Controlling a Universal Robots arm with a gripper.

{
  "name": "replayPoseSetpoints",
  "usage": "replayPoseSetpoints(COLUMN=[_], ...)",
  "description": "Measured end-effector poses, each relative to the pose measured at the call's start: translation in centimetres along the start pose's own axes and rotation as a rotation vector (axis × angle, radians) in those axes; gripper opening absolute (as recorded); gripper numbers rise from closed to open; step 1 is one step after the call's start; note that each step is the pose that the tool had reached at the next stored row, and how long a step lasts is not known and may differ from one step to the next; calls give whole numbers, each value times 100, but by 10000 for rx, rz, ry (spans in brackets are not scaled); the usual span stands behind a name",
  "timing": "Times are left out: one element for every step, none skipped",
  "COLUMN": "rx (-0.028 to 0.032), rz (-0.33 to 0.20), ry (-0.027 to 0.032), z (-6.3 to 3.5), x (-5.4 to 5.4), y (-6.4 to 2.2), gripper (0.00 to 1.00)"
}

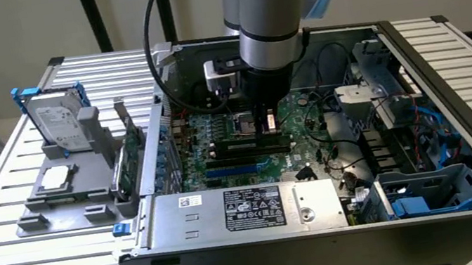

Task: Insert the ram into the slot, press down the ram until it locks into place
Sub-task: 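Insert the ram into the slot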

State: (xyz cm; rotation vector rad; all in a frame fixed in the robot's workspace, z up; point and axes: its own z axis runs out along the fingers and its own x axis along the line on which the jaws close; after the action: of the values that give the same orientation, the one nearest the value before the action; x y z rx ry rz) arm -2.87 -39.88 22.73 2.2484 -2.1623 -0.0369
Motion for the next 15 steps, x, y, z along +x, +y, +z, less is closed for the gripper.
replayPoseSetpoints(rx=[1, 2, 3, 3, 6, 8, 9, 10, 11, 13, 15, 17, 19, 21, 23], rz=[2, 1, 1, 1, 2, 3, 2, 2, 3, 2, 3, 3, 2, 3, 3], ry=[0, -1, -1, -1, 1, 2, 2, 3, 2, 1, 2, 3, 3, 4, 3], z=[1, 3, 4, 5, 9, 12, 13, 14, 17, 19, 21, 24, 26, 29, 33], x=[0, 0, 0, 0, 0, 0, 0, 0, 0, -1, 0, 0, 0, 0, 0], y=[1, 1, 2, 3, 5, 7, 7, 7, 7, 6, 7, 6, 6, 6, 6], gripper=[14, 14, 14, 14, 14, 14, 14, 14, 14, 14, 14, 14, 14, 14, 14])
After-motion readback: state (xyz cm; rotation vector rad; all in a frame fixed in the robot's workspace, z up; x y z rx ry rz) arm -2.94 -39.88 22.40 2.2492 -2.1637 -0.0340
